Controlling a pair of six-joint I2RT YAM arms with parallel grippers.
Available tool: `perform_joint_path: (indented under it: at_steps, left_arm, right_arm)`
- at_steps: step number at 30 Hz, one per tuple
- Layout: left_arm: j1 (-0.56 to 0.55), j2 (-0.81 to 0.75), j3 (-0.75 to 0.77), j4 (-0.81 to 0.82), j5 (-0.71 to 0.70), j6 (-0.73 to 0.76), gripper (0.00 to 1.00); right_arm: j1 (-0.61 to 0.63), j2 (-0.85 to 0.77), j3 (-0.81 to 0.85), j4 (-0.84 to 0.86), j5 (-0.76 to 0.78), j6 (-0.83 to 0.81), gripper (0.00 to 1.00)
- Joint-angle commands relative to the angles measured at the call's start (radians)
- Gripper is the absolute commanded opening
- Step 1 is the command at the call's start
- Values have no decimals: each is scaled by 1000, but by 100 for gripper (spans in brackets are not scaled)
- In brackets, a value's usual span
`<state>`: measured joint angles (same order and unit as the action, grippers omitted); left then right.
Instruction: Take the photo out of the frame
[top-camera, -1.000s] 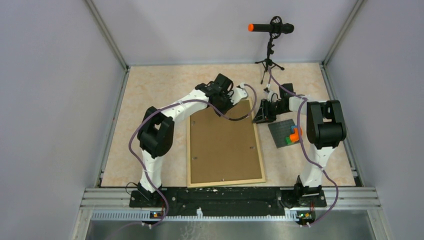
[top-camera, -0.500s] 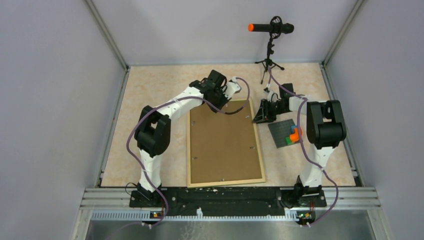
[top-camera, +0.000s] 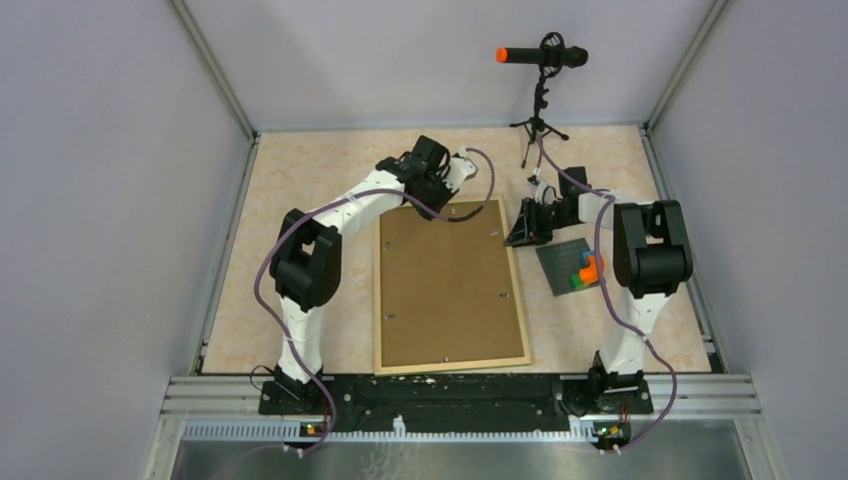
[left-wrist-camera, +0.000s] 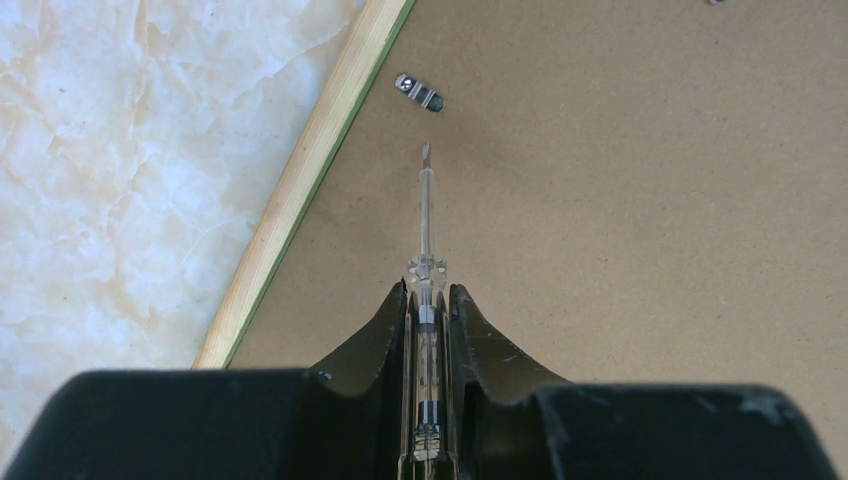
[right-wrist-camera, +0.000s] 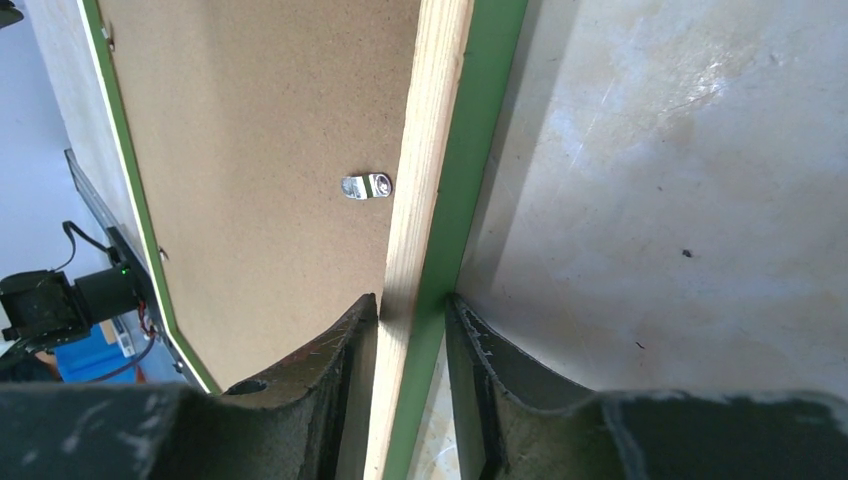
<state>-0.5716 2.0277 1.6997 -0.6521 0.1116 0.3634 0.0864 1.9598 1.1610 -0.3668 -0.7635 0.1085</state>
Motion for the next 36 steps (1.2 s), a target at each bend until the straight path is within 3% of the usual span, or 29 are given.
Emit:
perform_joint_path:
  at_steps: [1, 7, 15, 19, 26, 32, 36]
  left_arm:
    - [-3, -1, 58, 6, 68, -50, 0]
    - [-2, -70, 87, -38, 189, -101, 0]
    - [0, -210, 31, -80, 350, -140, 0]
    - [5, -285, -24, -92, 470, -140, 0]
    - [24, -336, -54, -208, 663, -126, 0]
    - [66, -355, -120, -227, 843, -161, 0]
    - [69, -362, -168, -198, 926, -194, 0]
  right_arm:
    - [-21, 12, 15, -8, 62, -41, 33]
    - [-35, -110, -7, 19, -21, -58, 42]
    - [-34, -512, -122, 117, -85, -164, 65]
    - [-17, -694, -120, 62, -89, -269, 69]
    - [235, -838, -42, -164, 149, -515, 67]
    - [499, -834, -23, -249, 395, -596, 62]
    - [587, -796, -10, -247, 475, -598, 59]
